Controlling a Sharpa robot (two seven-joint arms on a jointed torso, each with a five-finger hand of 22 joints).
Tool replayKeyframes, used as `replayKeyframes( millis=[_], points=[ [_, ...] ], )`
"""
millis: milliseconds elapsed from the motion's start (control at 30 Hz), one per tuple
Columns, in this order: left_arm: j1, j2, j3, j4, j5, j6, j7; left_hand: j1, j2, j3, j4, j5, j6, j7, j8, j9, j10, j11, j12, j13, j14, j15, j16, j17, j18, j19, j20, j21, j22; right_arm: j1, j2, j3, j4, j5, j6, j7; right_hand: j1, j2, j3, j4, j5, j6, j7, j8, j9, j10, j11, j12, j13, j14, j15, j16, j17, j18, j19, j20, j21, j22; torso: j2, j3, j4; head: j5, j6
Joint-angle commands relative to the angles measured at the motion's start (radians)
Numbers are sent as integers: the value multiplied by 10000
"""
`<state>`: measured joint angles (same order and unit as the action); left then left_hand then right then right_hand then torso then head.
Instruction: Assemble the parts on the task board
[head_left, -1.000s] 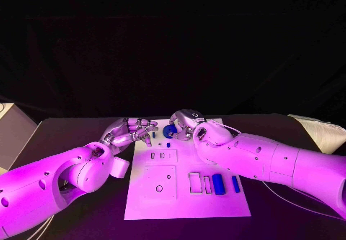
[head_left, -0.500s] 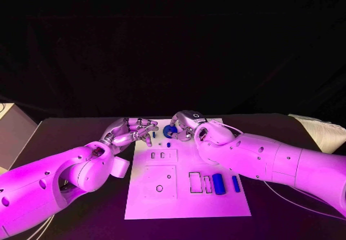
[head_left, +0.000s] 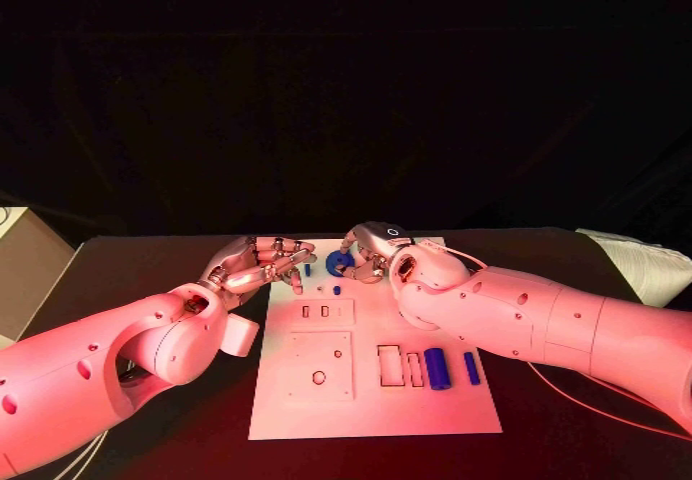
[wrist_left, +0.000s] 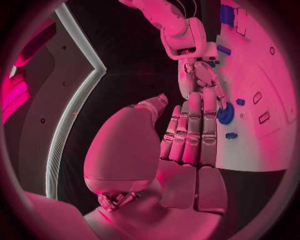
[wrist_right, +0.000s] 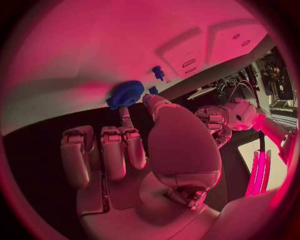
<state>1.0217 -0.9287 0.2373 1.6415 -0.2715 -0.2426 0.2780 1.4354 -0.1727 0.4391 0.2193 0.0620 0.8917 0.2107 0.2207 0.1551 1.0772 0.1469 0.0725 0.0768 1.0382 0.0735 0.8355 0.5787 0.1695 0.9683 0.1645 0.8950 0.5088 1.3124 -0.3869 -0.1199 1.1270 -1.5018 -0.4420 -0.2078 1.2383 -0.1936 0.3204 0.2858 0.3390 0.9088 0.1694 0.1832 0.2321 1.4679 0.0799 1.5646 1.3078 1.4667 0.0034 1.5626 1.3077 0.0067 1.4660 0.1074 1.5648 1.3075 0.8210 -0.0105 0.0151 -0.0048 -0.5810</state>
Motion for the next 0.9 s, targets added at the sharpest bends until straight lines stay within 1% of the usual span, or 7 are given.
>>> replayKeyframes(
  millis=[33,233,467,567,733,767,900],
  points=[
    [4,1,7,26,-41,58,34,-28,55,51,-20,-40,-94,-4,-25,10,-86,0,-56,-16,-67,-18,64,-15,141,-78,-2,46,15,-357,-21,-223,63,343,905,-11,-116,0,-55,17,-11,-61,6,-38,0,978,75,22,2578,970,89,15,2305,-67,1048,66,60,2633,5,-2,-4,-15,10],
    [4,-1,7,33,-41,61,34,-28,55,51,-20,-40,-94,-4,-25,10,-86,0,-56,-16,-67,-18,64,-15,141,-78,-2,46,15,-375,-123,-233,170,289,838,-101,-113,26,-40,11,6,-53,7,-38,0,1003,76,42,2603,974,93,19,2326,-67,1048,71,60,2633,1,2,0,-14,19],
    [4,-24,7,34,-41,52,34,-37,55,53,-20,-40,-106,4,-30,9,-99,6,-58,-18,-67,-13,66,-17,140,-85,1,55,20,-387,-224,-246,220,249,983,-212,-121,38,-35,12,17,-46,9,-38,0,1004,79,43,2605,973,95,18,2322,-67,1048,74,60,2633,0,5,-10,-11,26],
    [4,-26,7,31,-41,51,34,-37,55,53,-20,-40,-106,4,-30,9,-99,6,-58,-18,-67,-13,66,-17,140,-85,1,55,20,-391,-269,-252,290,242,1020,-231,-146,37,-43,21,10,-43,11,-39,-1,1002,82,41,2603,975,98,20,2329,-67,1048,77,60,2633,7,10,-4,-12,28],
    [4,-31,7,27,-41,54,31,-37,55,53,-20,-40,-106,4,-30,9,-99,6,-58,-18,-67,-13,66,-17,140,-85,1,55,20,-416,-445,-255,593,212,974,-252,-173,35,-53,26,1,-39,13,-41,-2,1014,84,50,2614,976,101,21,2335,-67,1048,81,60,2633,15,9,13,-17,22],
    [4,-37,7,24,-42,53,32,-37,55,53,-20,-40,-106,4,-30,9,-99,6,-58,-18,-67,-13,66,-17,140,-85,1,55,20,-423,-527,-255,735,204,954,-260,-173,35,-53,26,1,-39,13,-41,-2,1014,84,50,2614,976,101,21,2335,-67,1048,81,60,2633,17,14,11,-8,26],
    [3,-50,7,19,-43,50,33,-38,52,56,-26,-40,-116,8,-36,8,-115,11,-61,-20,-68,-10,67,-20,140,-92,4,64,25,-432,-722,-254,1040,189,904,-287,-175,33,-54,24,-1,-37,13,-41,-2,1016,85,52,2616,977,102,22,2337,-67,1048,81,60,2633,9,1,-3,-1,10]
  ],
)
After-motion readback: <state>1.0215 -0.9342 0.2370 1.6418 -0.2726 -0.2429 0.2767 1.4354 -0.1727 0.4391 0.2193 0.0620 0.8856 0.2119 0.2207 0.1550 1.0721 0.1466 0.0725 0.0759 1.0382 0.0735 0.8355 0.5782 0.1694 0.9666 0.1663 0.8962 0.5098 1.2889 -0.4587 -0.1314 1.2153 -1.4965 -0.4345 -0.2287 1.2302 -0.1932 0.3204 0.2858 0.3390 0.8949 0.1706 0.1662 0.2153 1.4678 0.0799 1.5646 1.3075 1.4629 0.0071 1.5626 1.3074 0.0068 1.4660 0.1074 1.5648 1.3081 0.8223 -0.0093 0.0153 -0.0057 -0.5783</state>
